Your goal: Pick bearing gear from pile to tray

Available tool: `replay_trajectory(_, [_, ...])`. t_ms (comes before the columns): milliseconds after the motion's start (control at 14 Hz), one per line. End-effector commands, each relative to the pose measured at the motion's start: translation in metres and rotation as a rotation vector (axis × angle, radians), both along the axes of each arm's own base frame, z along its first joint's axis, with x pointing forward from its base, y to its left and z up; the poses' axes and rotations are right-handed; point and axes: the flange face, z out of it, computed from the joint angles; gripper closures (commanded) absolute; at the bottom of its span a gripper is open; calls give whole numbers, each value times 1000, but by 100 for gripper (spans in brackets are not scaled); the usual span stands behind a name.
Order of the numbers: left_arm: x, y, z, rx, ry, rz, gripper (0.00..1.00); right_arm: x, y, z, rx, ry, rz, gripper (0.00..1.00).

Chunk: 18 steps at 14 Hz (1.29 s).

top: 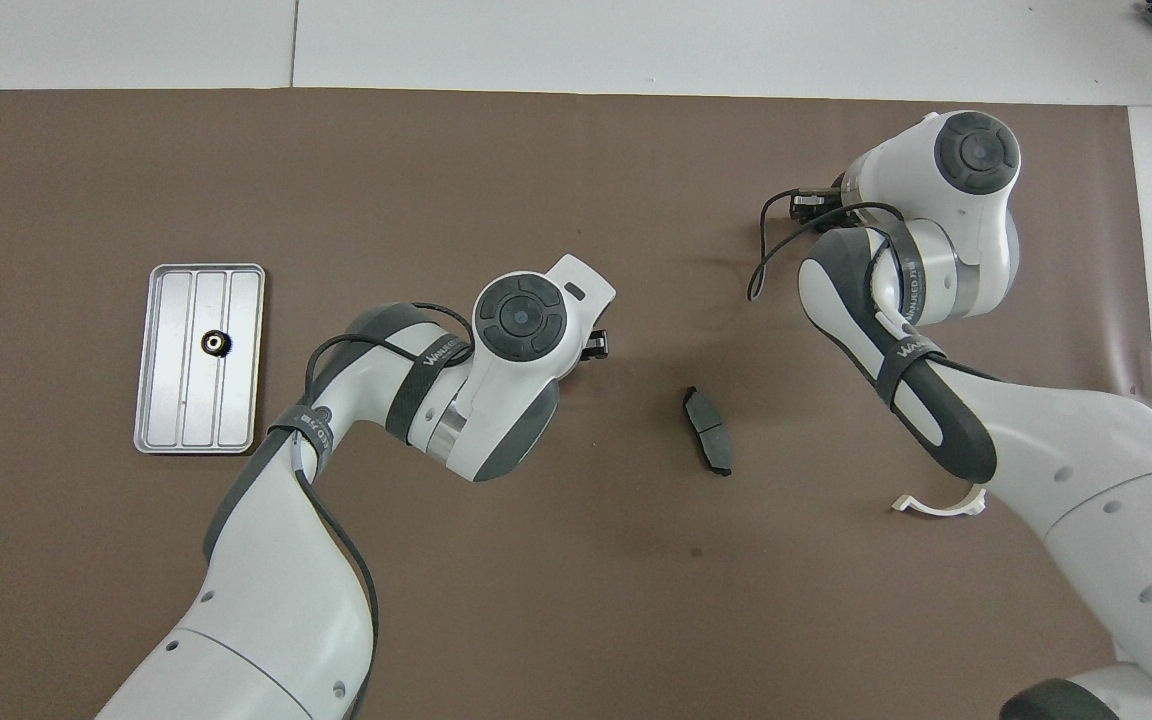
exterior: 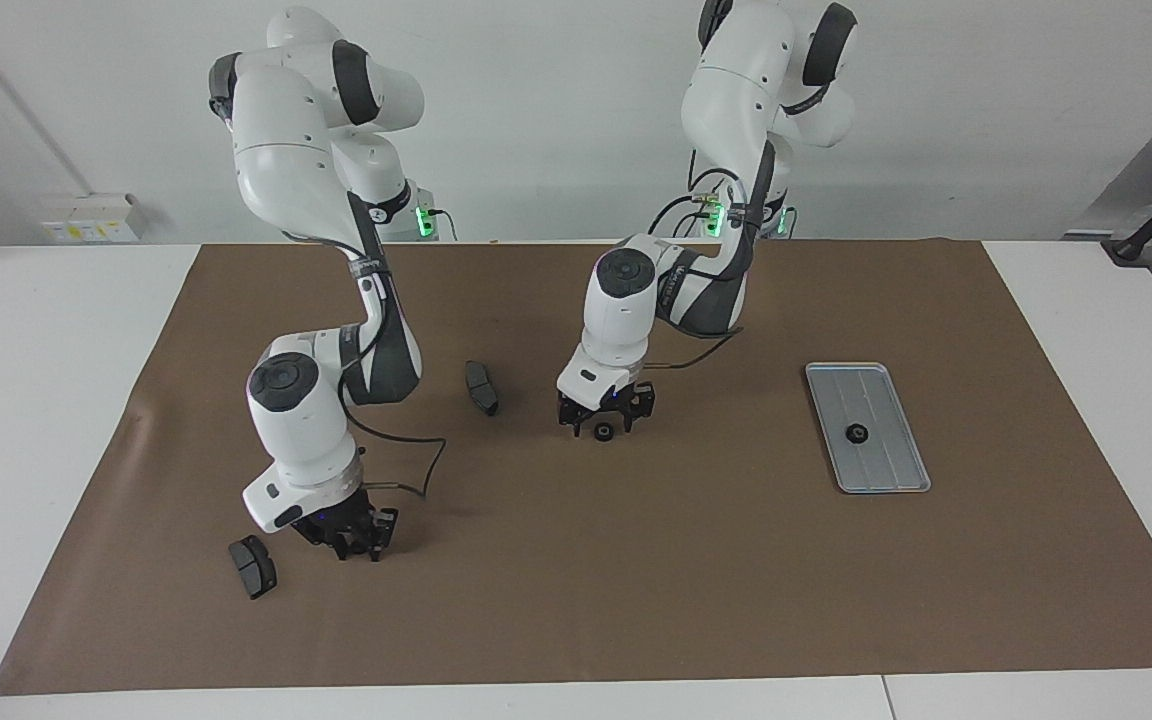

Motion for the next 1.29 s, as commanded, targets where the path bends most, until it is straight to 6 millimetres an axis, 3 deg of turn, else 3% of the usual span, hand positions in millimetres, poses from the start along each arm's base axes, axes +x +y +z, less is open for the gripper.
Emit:
replay_trajectory(0, [-3, -2, -13, 31, -24, -18, 21, -8, -1, -5, 18, 47, 22, 53])
replay_trajectory(72, [-3, -2, -13, 31, -24, -18, 24, -8, -1, -5, 24, 48, 18, 54])
replay_trajectory(286, [-4, -2, -14, 35, -19, -21, 37, -9, 1, -6, 31, 53, 11, 100])
replay_trajectory(573, [-5, -2, -13, 40, -12, -23, 75, -10, 0, 5, 55, 80, -12, 100])
replay_trajectory(788, [-5, -2, -13, 42, -9, -26, 97, -15, -1, 42, 52, 88, -19, 100])
replay_trajectory(931, [-4, -2, -12, 41, -11, -26, 100, -21, -1, 70, 51, 91, -32, 100])
replay_trajectory(1074, [9, 4, 3, 39, -14, -11, 100, -30, 3, 92, 50, 112, -53, 100])
replay_trajectory(1146, [24, 16, 17, 37, -19, 11, 100, -33, 6, 99, 48, 120, -53, 100])
replay_trajectory(1217, [44, 40, 29, 45, -7, 54, 100, -35, 9, 103, 47, 124, -50, 100])
